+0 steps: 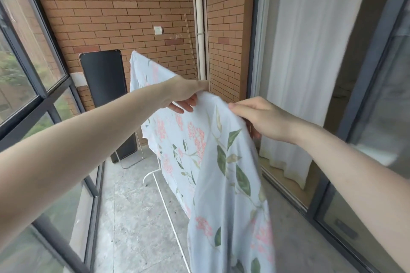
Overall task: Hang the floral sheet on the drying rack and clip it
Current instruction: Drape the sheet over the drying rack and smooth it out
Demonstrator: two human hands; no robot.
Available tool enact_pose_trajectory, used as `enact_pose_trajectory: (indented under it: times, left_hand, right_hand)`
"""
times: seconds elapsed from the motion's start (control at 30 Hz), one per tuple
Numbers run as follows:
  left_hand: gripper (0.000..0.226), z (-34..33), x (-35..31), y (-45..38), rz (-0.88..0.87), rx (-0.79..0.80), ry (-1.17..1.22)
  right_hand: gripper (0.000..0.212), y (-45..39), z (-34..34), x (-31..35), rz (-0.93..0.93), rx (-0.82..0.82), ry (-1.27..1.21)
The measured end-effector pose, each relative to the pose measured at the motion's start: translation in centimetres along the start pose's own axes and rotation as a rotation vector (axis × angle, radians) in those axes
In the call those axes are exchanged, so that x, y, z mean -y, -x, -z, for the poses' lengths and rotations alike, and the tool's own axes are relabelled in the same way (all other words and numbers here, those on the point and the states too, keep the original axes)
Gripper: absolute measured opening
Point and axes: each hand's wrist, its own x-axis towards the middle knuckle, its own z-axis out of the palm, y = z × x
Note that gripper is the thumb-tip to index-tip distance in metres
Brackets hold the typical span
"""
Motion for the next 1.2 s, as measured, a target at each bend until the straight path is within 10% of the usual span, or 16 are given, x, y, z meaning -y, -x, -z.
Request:
enact_pose_trajectory:
  times: [0.53,0.93,1.2]
  left_hand:
    - [0.03,-4.7,-4.9,2.8,0.311,-0.319,-0.132]
    - [0.074,-12.0,-11.6,11.7,0.504,-0.481,-0.612]
    - [0.034,-18.1,-8.4,13.0,0.439,-0.796,-0.629]
  right_hand:
    - [0.012,-4.3,4.6,-6.9,0.447,0.356,-0.103]
    - [0.056,-13.4,7.8,-10.5,0.719,0.254,0.141]
    - [0.043,-17.5,5.3,-9.1,0.992,0.267,0.19]
